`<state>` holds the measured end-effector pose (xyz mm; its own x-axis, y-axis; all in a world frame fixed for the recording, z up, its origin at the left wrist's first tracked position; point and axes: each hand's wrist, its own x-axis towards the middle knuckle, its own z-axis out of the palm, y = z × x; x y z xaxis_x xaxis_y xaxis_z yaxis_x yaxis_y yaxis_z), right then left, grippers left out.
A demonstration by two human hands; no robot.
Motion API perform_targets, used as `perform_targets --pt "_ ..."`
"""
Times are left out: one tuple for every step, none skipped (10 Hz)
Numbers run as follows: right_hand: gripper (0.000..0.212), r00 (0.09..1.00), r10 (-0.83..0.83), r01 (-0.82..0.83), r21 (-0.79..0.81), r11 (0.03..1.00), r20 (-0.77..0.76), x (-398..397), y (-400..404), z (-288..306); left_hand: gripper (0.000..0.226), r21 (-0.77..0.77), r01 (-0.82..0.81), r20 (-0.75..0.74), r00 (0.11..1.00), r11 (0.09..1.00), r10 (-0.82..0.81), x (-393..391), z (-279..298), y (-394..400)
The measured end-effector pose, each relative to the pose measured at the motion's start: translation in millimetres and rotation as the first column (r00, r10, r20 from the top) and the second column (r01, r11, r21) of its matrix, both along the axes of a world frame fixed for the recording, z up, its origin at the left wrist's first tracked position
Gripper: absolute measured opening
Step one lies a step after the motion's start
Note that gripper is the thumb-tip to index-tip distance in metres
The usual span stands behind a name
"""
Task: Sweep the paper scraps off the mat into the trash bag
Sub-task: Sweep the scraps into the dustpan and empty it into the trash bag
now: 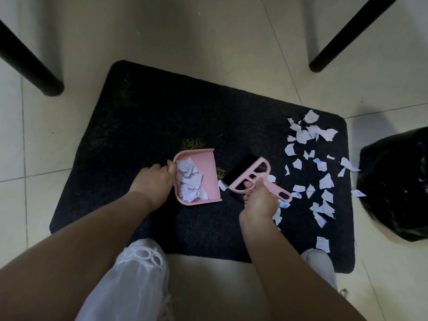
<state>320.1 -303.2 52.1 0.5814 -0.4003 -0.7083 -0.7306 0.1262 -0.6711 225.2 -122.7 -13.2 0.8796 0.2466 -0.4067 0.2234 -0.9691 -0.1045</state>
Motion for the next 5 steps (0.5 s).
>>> perform_targets --pt "0.029 0.998 -0.056 0.058 -0.121 0.991 0.021 7.7 -11.6 -0.4 0.06 0.003 0.003 0.004 1.0 1.0 -0.003 0.0 -0.8 0.2" --pt "0.03 0.998 -0.046 0.041 -0.124 0.991 -0.037 1.3 -14.0 -7.4 0.06 0.008 0.009 -0.004 1.0 1.0 -0.009 0.2 0.1 0.3" --pt "0.026 0.988 0.086 -0.091 -0.027 0.996 -0.129 -11.9 -7.0 -17.4 0.061 -0.001 0.005 -0.007 1.0 1.0 -0.005 0.8 0.3 -0.1" --pt "0.024 0.99 0.049 -0.05 -0.004 0.999 -0.13 -17.5 -1.3 -18.6 0.06 -0.011 -0.006 -0.011 1.0 1.0 0.006 0.9 1.0 0.0" --pt "0.022 0.993 0.078 -0.073 0.055 0.996 -0.092 -16.7 -0.5 -10.4 0.06 -0.009 -0.012 -0.009 1.0 1.0 0.012 0.5 1.5 -0.4"
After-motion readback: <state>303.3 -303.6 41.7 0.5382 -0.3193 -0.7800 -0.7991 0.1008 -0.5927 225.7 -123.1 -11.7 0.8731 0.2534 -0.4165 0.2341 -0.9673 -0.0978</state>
